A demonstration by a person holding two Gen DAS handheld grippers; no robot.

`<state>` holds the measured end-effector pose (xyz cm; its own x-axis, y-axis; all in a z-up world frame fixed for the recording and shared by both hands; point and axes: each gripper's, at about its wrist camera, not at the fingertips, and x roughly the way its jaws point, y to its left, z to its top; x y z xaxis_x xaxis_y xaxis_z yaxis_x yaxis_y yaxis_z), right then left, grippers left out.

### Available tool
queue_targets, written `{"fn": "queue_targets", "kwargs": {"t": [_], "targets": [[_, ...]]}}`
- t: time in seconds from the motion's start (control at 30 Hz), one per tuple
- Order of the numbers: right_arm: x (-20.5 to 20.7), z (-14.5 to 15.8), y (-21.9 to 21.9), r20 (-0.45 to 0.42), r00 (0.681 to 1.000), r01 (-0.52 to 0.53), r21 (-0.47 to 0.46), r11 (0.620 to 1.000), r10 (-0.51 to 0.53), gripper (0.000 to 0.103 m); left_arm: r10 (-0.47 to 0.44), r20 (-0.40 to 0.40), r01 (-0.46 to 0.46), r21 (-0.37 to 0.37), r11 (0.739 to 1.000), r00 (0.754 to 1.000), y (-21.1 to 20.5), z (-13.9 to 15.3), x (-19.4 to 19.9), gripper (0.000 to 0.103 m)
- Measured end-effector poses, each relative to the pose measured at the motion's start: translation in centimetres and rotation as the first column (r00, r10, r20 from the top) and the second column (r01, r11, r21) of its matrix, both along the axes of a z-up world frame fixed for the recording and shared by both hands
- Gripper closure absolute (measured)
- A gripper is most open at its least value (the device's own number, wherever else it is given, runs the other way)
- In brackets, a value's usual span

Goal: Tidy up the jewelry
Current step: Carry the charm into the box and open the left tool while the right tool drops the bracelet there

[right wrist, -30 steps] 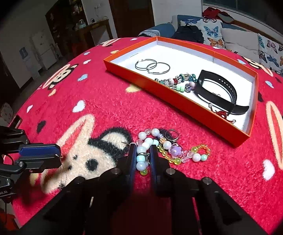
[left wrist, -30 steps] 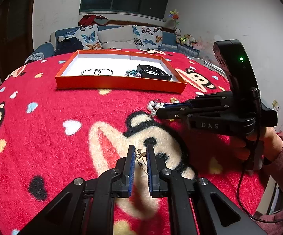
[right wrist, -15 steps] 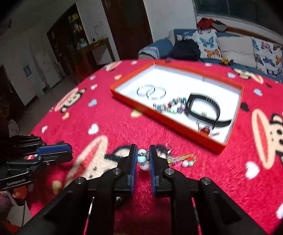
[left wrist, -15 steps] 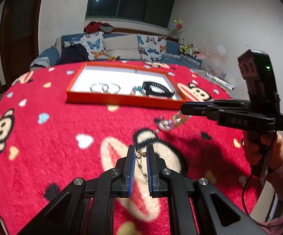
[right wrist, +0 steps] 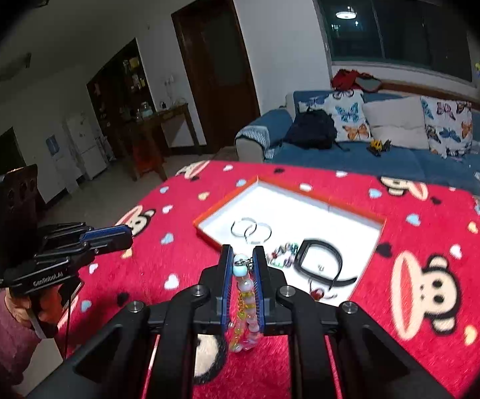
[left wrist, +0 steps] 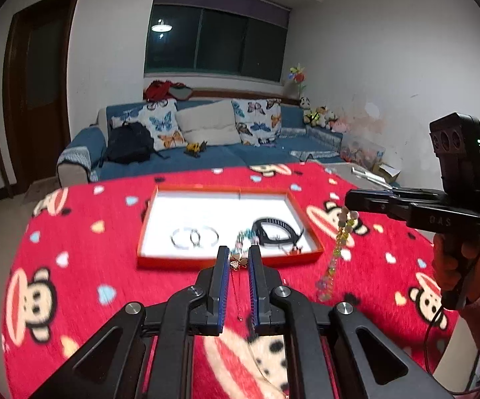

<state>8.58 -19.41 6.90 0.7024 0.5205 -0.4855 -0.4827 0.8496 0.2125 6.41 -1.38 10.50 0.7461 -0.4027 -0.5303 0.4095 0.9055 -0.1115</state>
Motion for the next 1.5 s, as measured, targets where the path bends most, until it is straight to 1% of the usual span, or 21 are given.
{"fn": "queue_targets", "kwargs": {"t": [0.13, 0.3, 0.53, 0.6, 0.67, 0.73, 0.87, 1.03, 1.1, 1.27, 1.5], "targets": [[0.8, 1.6, -0.5, 0.044, 0.999, 0.012, -0.001, 1.0, -0.012, 0.089, -0.005, 0.037, 0.004, 0.024, 1.0, 0.999, -0.5, 2.3, 2.1, 0.092], [2.4, 2.8, -1.1, 0.08, 0.996, 0.027, 0.0, 1.0, -0.027, 0.089, -0.002, 0.078, -0.002, 0.05, 0.999, 0.997, -1.0, 5.1, 5.0, 0.092], [5.6, 2.8, -1.8, 0.083, 0.995, 0.052, -0.01, 0.999, -0.051, 0.089, 0.019, 0.134, -0.03, 0.08, 0.996, 0.991, -1.3, 9.0, 9.8, 0.092], [6.4, 2.7, -2.0, 0.085, 0.995, 0.063, -0.017, 0.998, -0.061, 0.089, 0.028, 0.137, -0.041, 0.088, 0.995, 0.99, -1.2, 9.5, 11.2, 0.092], [6.9, 2.5, -2.2, 0.082, 0.994, 0.068, -0.017, 0.998, -0.067, 0.089, 0.039, 0.129, -0.052, 0.097, 0.994, 0.991, -1.0, 9.4, 12.7, 0.092], [7.6, 2.3, -2.4, 0.077, 0.994, 0.074, -0.014, 0.997, -0.073, 0.089, 0.049, 0.111, -0.06, 0.099, 0.993, 0.993, -0.7, 8.9, 13.9, 0.092], [8.4, 1.9, -2.7, 0.068, 0.994, 0.082, -0.015, 0.996, -0.081, 0.089, 0.06, 0.063, -0.067, 0.11, 0.992, 0.996, -0.4, 7.0, 15.5, 0.092], [9.6, 0.9, -2.8, 0.059, 0.994, 0.099, -0.037, 0.994, -0.097, 0.089, 0.069, 0.024, -0.072, 0.128, 0.989, 0.997, -0.3, 4.1, 16.2, 0.092], [10.1, 0.2, -3.0, 0.039, 0.994, 0.101, -0.034, 0.994, -0.1, 0.089, 0.071, 0.008, -0.072, 0.133, 0.988, 0.997, -0.3, 2.9, 16.5, 0.092], [11.1, -1.5, -3.4, -0.007, 0.994, 0.11, -0.032, 0.993, -0.11, 0.089, 0.085, -0.054, -0.077, 0.14, 0.987, 0.995, 0.2, -0.8, 17.5, 0.092], [12.2, -3.7, -3.4, -0.069, 0.991, 0.111, -0.049, 0.993, -0.115, 0.089, 0.11, -0.161, -0.086, 0.15, 0.985, 0.981, 1.0, -6.8, 19.3, 0.092]]}}
